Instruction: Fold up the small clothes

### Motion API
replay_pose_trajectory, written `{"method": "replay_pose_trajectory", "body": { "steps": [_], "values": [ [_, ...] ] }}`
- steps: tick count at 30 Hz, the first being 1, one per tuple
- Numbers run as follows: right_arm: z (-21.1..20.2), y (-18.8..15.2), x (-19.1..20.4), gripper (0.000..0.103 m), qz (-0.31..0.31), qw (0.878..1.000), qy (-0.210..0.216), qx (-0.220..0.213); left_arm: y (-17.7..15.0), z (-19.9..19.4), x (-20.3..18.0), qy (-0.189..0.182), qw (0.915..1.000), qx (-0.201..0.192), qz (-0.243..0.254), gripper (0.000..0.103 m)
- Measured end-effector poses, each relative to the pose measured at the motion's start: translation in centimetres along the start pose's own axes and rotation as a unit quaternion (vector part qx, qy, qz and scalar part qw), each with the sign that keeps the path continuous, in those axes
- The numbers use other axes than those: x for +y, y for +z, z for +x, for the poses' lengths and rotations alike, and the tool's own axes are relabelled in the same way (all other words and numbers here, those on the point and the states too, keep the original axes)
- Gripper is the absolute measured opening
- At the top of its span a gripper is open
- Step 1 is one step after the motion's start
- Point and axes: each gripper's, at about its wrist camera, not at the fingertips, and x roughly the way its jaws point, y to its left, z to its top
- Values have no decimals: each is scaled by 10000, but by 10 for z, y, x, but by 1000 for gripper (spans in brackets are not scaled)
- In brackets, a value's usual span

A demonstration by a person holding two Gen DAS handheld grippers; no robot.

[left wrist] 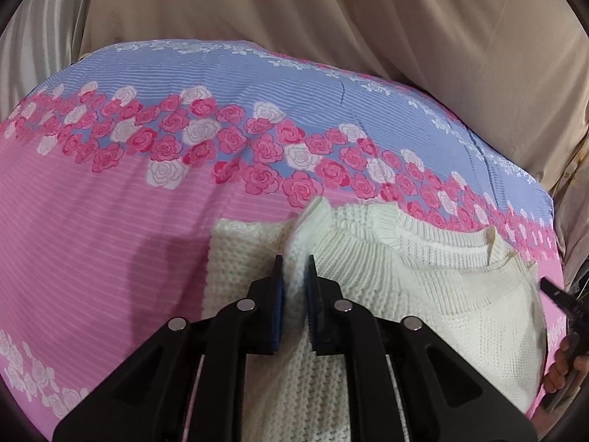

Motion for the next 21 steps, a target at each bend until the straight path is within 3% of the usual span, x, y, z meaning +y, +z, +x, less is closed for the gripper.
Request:
{"method": "replay_pose_trajectory", "body": {
  "steps": [1,3,4,6,8,10,11,14,15,19,21],
  "values": [
    [8,-3,3,48,-4,9999,62,128,0,0,1,-42,10000,21,-34,16],
    [21,-6,13,8,-100,9997,-47,211,3,0,1,-159,9998,58,-134,16],
    [16,-5,17,8,-120,9999,18,97,4,-1,1,-203,9997,68,-133,13],
    [-19,-1,25,7,-155,9980,163,-597,7,-16,-3,-396,9991,-109,-103,7],
    [-68,2,31,7,-282,9883,371,-1452,12,-36,-9,-477,9979,-436,-89,7],
    [-91,2,28,7,-289,9807,266,-1916,17,-39,-13,-377,9976,-586,-4,7],
    [-89,4,22,7,-261,9810,107,-1918,19,-30,-15,-193,9983,-547,96,7],
    [-20,8,-21,7,168,9961,-396,-770,14,23,-3,-36,9999,123,-107,7],
    [-2,4,-30,7,371,9974,-411,-464,11,26,0,-72,9998,24,-184,7],
    [-12,-4,-26,7,306,9955,-363,-817,10,17,-6,79,9999,-71,16,7],
    [7,-4,-29,7,247,9962,-637,-535,11,23,-4,82,10000,-20,-30,7]
  ]
}}
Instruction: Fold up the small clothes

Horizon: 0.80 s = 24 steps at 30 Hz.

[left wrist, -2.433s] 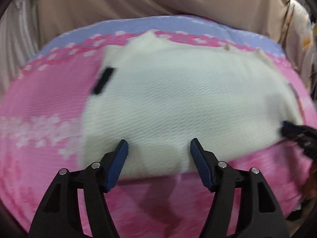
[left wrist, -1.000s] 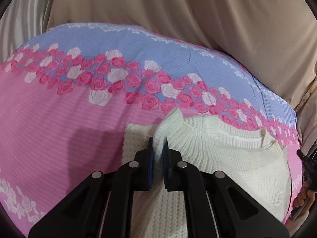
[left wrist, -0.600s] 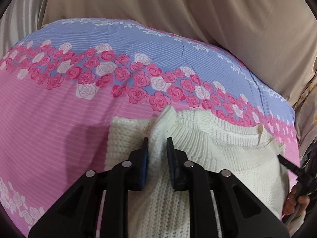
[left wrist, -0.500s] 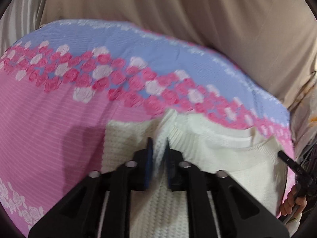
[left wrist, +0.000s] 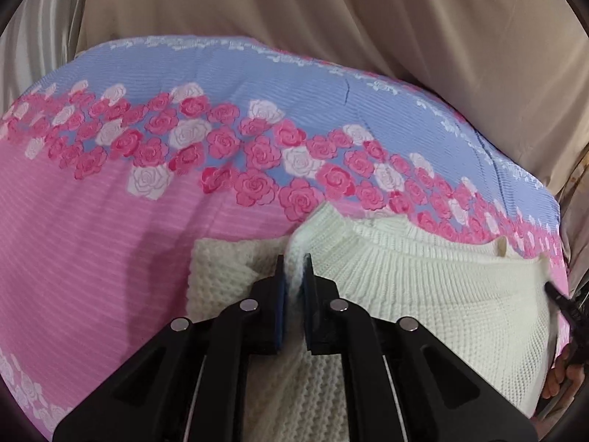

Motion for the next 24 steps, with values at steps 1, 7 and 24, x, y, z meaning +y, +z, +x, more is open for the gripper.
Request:
{"method": "replay_pose_trajectory", "body": {
  "steps": [1,7,24],
  "values": [
    [11,-2,0,7,-18,9998,-21,197,2,1,-1,37,10000,8,62,9],
    [-60,-12,30,25,-319,9967,-558,-486,-19,-57,-20,181,9982,-378,431,32],
    [-107,-152,67,10,-1155,9878,422,960,-168,-114,-42,344,9866,452,1528,50]
  ]
}}
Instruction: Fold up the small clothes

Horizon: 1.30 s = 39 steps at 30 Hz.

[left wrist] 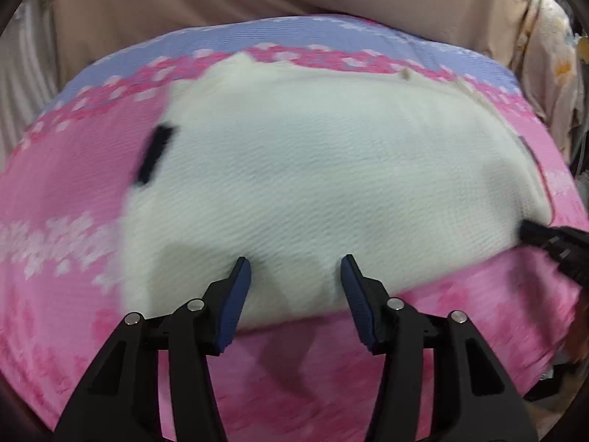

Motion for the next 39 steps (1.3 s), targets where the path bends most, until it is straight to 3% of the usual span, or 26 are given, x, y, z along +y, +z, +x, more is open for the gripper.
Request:
{"method": "replay_pose_trajectory", "body": {
  "steps": [2,3,4,5,8,10,13,16,18,19,20,22,23,24,26,29,33,37,38,39],
  "values": [
    [-13,-13,-36,16,367,9972,-649,26,-8,-7,21,203,9996,57,-196,50],
    [-14,-18,-51,31,486,9929,-1081,103,-11,-10,28,176,9993,87,-318,50],
    [-18,-23,-64,34,634,9897,-1283,57,-11,-14,35,59,9988,110,-465,48],
    [-22,-25,-73,28,806,9884,-1284,62,-10,-17,37,7,9983,97,-572,47],
    [-44,-11,-78,29,1130,9878,-994,-406,5,-34,31,-20,9978,-318,-589,48],
    [-52,9,-61,29,994,9908,-551,-737,18,-41,18,24,9971,-612,-441,50],
    [-36,36,-18,28,471,9953,-282,-798,34,-20,7,-9,9980,-513,-363,50],
    [1,37,-9,24,181,9963,-736,-408,26,5,15,266,9987,-184,-402,50],
    [12,23,-30,21,393,9949,-901,-214,12,6,32,147,9981,-115,-588,50],
    [6,17,-38,21,504,9955,-737,-323,6,1,40,90,9976,-107,-678,49],
    [-1,12,-50,20,641,9946,-762,-307,4,-5,46,62,9971,-89,-755,44],
    [-14,8,-64,16,824,9921,-890,-308,6,-19,58,-41,9946,-143,-1031,44],
    [-19,10,-68,22,873,9915,-914,-318,10,-24,61,-91,9934,-219,-1119,45],
    [-26,15,-69,31,887,9899,-1031,-397,19,-30,63,-112,9924,-368,-1169,52],
    [-37,34,-68,33,783,9863,-1279,-689,39,-34,62,-38,9919,-673,-1076,66],
    [-37,73,-68,40,744,9856,-1085,-1066,77,-22,56,95,9918,-937,-858,76],
    [-3,127,-63,46,702,9871,-916,-1111,127,19,51,168,9935,-810,-788,76],
    [48,160,-70,48,802,9898,-929,-722,154,67,59,34,9926,-406,-1141,76],
    [62,165,-73,48,824,9904,-932,-601,156,75,60,-14,9926,-353,-1162,73],
    [71,163,-73,36,824,9909,-933,-504,156,83,61,29,9925,-274,-1191,58]
  ]
}}
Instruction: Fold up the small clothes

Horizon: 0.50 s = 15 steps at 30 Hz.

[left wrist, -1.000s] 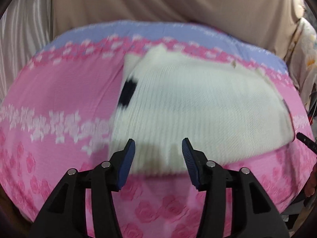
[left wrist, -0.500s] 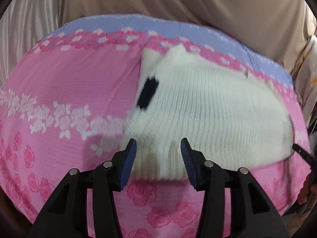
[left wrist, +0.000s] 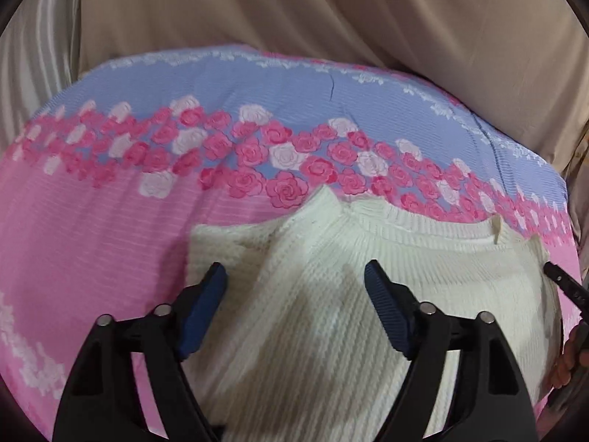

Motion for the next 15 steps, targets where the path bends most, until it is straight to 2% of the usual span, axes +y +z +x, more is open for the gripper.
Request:
{"method": "replay_pose_trajectory", "body": {
  "steps": [1,2,4,5,6,8,9,11,12,15],
  "values": [
    [8,0,0,20,-5,10000,5,61,-1,3,0,110,9999,-37,0,28],
    [11,0,1,8,7,9999,109,42,0,2,1,-1,9999,-147,-44,10],
    [-7,0,3,8,95,9990,249,-354,2,-5,7,-355,9987,-201,-306,7],
    [-22,1,5,8,54,9975,259,-651,5,-13,8,-371,9982,-366,-291,7],
    [-38,2,5,7,33,9950,315,-951,7,-18,6,-260,9981,-505,-233,7],
    [-48,6,-3,7,183,9927,326,-1146,8,-18,3,18,9981,-613,-82,7],
    [-35,7,-10,7,271,9947,224,-962,8,-10,2,85,9987,-499,-45,7],
    [11,4,-23,6,378,9991,50,-194,5,19,7,140,9998,-115,-82,8],
    [19,0,-27,6,412,9988,185,-202,2,19,7,156,9994,-306,-19,9],
    [-1,5,-18,12,268,9994,-30,-206,2,11,6,201,9993,-300,-41,11]
  ]
}}
